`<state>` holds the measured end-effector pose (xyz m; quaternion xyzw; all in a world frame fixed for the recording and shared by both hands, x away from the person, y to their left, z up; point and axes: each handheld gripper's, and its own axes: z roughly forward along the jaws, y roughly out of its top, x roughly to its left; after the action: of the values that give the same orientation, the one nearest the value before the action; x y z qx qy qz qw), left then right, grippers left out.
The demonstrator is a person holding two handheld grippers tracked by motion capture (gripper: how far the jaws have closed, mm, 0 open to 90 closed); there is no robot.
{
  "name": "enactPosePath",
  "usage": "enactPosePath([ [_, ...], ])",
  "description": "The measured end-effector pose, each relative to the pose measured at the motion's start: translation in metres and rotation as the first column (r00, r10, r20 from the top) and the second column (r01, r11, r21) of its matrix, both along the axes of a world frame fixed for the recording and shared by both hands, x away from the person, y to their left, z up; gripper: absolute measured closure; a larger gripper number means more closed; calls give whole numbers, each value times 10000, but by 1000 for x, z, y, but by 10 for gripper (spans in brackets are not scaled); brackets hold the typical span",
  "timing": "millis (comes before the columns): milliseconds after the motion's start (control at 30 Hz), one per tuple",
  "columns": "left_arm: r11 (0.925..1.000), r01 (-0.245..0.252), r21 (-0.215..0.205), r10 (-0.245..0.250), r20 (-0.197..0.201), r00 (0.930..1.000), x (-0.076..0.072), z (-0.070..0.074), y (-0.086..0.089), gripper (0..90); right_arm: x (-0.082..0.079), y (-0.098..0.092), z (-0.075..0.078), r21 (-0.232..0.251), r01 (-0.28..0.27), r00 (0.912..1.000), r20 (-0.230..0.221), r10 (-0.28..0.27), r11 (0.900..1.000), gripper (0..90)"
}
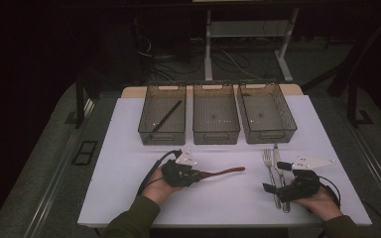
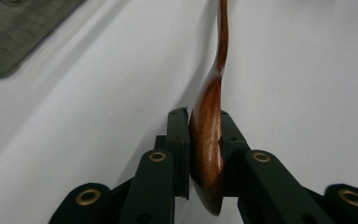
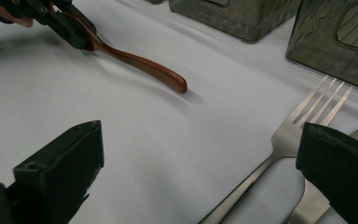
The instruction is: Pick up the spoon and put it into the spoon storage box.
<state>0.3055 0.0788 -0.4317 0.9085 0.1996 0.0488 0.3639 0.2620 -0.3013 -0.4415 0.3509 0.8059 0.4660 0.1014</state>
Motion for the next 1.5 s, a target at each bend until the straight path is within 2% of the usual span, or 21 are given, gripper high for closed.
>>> enactPosePath([
  [400,9977,-428,-523,434,89,9990,4,9,12,779,0,0,0,15,-9,10000,-15,9,10000,2],
  [867,9930,-602,-1014,616,110,9980,12,20,18,779,0,0,0,-2,-10,10000,-7,10,10000,3],
  [1167,9904,-822,-1109,847,185,9962,17,29,16,779,0,0,0,14,18,10000,-41,-18,10000,3],
  [1367,9907,-828,-1078,865,298,9958,25,37,13,778,0,0,0,32,14,10000,-27,-14,10000,2],
  [1500,9882,-974,-1179,1026,391,9940,31,42,13,779,0,0,0,23,34,10000,-48,-34,10000,2],
])
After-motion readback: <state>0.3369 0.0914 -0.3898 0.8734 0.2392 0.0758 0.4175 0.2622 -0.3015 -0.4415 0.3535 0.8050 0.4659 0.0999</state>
